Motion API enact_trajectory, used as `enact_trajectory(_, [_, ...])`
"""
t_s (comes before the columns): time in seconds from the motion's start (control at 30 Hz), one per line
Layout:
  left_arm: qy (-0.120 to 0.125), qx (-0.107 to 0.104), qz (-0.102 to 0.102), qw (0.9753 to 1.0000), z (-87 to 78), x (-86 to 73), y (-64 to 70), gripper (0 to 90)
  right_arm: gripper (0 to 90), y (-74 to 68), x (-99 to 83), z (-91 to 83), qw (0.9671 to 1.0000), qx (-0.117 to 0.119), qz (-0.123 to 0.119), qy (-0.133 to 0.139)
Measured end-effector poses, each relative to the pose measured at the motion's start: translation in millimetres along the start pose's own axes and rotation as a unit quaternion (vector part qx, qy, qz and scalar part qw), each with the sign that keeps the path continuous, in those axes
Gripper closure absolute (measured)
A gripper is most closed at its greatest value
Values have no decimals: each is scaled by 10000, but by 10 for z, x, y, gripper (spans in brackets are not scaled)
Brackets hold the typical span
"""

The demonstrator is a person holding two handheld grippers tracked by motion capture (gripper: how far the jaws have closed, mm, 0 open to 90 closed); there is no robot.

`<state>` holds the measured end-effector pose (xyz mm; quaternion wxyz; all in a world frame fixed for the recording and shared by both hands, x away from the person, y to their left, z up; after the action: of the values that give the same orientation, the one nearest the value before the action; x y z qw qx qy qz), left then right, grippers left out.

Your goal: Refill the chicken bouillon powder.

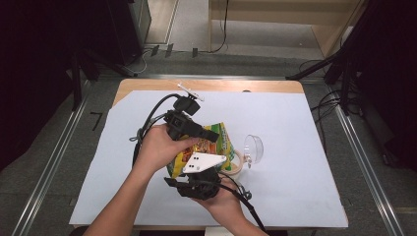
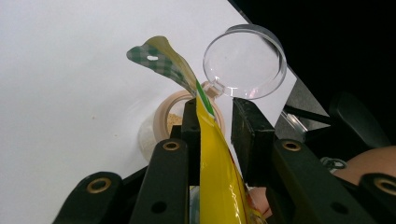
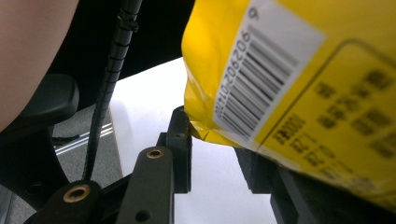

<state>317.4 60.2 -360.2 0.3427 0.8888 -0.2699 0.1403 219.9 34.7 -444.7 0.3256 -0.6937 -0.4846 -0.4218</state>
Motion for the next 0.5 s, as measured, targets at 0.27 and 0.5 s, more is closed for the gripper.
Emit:
enact_trajectory(0.27, [-33, 22, 32, 10000, 17, -2, -3, 761, 694, 4, -20, 7, 10000, 0, -7, -44])
enact_trajectory(0.5, [-1, 18, 12, 10000, 8, -5, 5, 760, 695, 1, -17, 7, 10000, -8, -28, -37])
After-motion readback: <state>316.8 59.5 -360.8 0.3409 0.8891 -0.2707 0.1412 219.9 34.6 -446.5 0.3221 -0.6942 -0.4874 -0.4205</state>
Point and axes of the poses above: each handheld gripper's, and its own axes: z roughly forward along the jaws, x roughly out of its top, y roughly to its right, the point moved 5 cm from there along z, roughly forward along the jaws, and after that the axes turned 9 degrees about -z, right-handed, at the moved point
